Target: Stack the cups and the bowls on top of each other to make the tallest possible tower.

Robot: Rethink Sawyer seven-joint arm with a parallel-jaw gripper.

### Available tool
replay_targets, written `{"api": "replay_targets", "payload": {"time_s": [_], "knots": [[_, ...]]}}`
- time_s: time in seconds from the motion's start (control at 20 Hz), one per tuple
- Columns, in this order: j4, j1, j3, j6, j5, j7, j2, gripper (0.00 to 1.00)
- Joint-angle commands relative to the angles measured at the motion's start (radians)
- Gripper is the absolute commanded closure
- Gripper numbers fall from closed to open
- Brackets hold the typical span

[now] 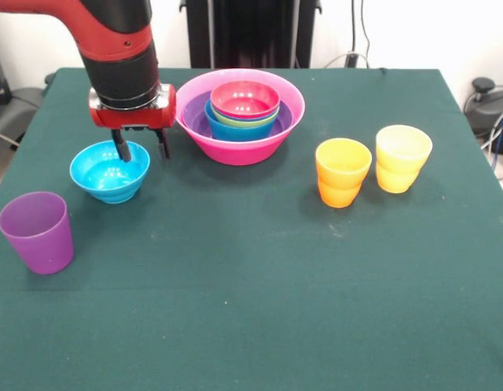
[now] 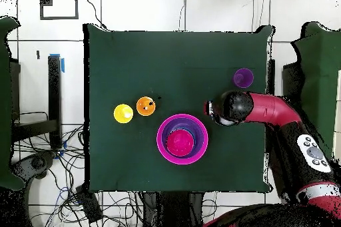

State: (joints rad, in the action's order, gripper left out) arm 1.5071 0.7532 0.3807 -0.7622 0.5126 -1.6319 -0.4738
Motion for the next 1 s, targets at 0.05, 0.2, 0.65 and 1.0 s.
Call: {"api": "replay_targets", "payload": {"time_s": [0.05, 0.2, 0.65, 1.0], "knots": [[-0.042, -0.043, -0.017, 0.048, 0.033, -0.033, 0.050, 0.00], [-0.043, -0.039, -0.023, 0.064, 0.041, -0.035, 0.065, 0.00], [-0.026, -0.006, -0.042, 0.104, 0.069, -0.010, 0.090, 0.00], [-0.042, 0.025, -0.036, 0.132, 0.075, 0.028, 0.123, 0.00]]}}
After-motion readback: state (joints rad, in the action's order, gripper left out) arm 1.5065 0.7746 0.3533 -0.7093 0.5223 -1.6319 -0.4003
